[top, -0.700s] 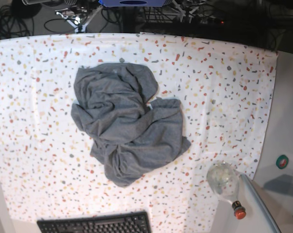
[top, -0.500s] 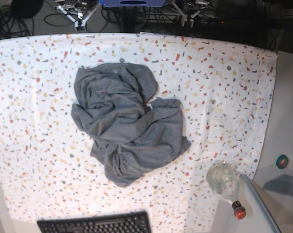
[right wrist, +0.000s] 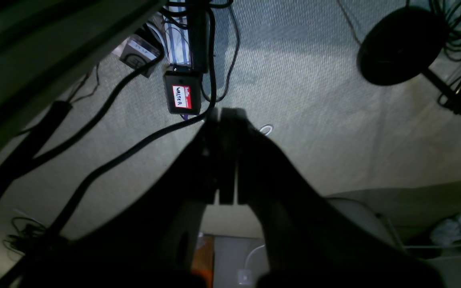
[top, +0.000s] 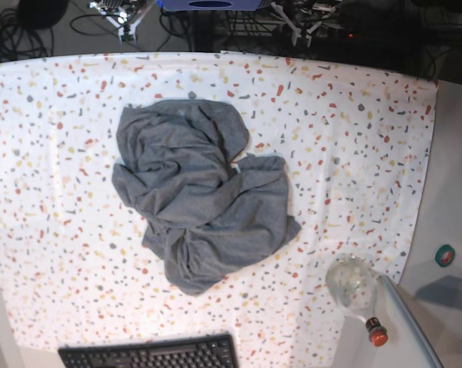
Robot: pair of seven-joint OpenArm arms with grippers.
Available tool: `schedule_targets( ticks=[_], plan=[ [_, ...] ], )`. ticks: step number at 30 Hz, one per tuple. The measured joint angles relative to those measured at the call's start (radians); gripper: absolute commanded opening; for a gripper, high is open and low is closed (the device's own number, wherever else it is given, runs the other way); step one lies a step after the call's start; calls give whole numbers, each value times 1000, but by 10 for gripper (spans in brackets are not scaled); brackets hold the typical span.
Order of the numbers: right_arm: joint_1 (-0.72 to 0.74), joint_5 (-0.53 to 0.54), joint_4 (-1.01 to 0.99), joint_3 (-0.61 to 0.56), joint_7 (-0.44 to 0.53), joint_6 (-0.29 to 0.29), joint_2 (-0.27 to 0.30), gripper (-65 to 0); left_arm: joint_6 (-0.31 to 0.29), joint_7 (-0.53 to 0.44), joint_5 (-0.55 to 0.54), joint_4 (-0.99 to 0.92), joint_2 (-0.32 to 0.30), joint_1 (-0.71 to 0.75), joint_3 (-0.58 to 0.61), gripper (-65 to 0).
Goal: Layout the t-shirt on the table in an organized manner, then fold the t-shirt properly
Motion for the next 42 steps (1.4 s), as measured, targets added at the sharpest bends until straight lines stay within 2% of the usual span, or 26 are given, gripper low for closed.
schedule_targets(
  ticks=[9, 10, 14, 16, 21, 24, 26, 28, 29, 40, 42],
  plan=[
    [-5, 0, -2, 0, 1, 0, 23, -650, 0, 0, 0, -2, 2, 2, 0, -627],
    [-5, 0, -2, 0, 2, 0, 19, -650, 0, 0, 0, -4, 2, 2, 0, -591],
    [-6, 0, 1, 0, 1, 0, 16, -650, 0, 0, 1, 0, 2, 10, 4, -375],
    [-8, 0, 4, 0, 6, 0, 17, -650, 0, -4, 0, 3, 2, 21, 8, -321],
    [-39, 0, 3, 0, 153, 0, 19, -650, -1, 0, 0, 1, 2, 31, 1, -324],
    [-58, 0, 3, 0, 192, 0, 20, -650, 0, 0, 0, 2, 2, 26, 1, -337],
    [-62, 0, 1, 0, 188, 0, 22, -650, 0, -1, 0, 2, 2, 24, 1, -406],
    [-63, 0, 1, 0, 187, 0, 26, -650, -1, -3, -3, 2, 2, 26, 1, -553],
    [-62, 0, 1, 0, 174, 0, 28, -650, -1, -2, -3, 2, 2, 26, 1, -650],
    [-43, 0, 7, -1, -168, 0, 48, -650, -1, -3, 4, 14, 2, 49, 8, -650],
    [-35, 1, 8, 0, -180, -1, 50, -650, -1, 0, 5, 35, 1, 71, 8, -650]
  ],
)
